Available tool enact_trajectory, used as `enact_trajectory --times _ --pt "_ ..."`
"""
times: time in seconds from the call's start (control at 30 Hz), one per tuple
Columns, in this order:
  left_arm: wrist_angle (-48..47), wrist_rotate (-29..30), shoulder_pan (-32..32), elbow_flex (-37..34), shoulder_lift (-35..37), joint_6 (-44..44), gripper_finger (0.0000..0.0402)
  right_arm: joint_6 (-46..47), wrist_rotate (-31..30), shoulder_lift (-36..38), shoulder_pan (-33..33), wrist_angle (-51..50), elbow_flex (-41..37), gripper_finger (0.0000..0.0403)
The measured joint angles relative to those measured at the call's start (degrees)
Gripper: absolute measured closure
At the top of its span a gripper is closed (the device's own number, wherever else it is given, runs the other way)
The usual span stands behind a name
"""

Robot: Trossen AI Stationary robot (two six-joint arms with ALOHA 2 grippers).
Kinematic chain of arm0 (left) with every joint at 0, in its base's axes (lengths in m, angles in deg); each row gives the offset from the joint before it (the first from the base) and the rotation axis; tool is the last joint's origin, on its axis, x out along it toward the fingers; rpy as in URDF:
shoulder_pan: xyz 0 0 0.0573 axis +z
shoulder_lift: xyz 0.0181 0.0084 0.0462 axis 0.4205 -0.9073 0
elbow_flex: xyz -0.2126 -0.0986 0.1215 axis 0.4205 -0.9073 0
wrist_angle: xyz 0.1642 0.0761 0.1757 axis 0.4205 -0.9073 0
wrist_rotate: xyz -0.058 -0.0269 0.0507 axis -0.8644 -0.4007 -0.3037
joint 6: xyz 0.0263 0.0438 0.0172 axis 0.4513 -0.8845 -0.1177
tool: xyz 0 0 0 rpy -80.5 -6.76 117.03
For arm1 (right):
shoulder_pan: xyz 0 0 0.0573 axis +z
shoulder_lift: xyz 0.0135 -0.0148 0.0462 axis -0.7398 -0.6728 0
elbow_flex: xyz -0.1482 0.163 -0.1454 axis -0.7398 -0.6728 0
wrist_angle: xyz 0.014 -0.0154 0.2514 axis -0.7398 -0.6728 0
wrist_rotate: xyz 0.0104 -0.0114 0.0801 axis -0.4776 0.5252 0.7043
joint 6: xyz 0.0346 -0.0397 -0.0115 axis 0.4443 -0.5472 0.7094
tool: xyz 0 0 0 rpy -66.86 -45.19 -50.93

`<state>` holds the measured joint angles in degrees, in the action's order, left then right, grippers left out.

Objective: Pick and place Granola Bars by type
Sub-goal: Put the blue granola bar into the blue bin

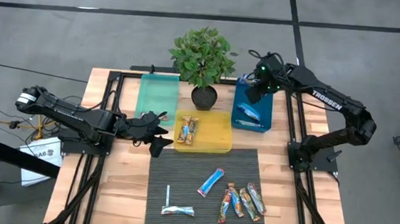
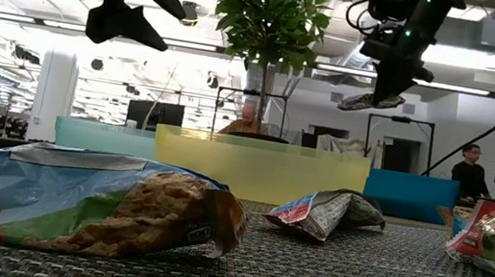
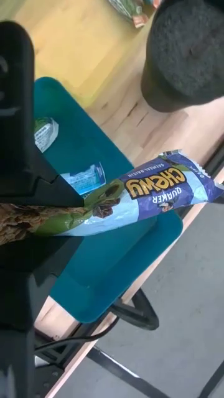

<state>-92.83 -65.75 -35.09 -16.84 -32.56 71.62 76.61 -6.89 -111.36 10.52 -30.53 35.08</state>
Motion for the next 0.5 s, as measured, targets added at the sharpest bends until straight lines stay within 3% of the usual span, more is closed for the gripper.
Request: enact_trajectory --times 0.27,0.5 --pt "0.0 0.0 0.0 0.0 0.0 0.0 0.0136 -0.4 0.0 0.0 -0.5 0.5 -0.7 0.034" --pt "0.0 0.0 0.0 0.0 0.0 0.0 0.0136 -0.4 0.2 0.0 -0.8 5.4 -9.2 0.034"
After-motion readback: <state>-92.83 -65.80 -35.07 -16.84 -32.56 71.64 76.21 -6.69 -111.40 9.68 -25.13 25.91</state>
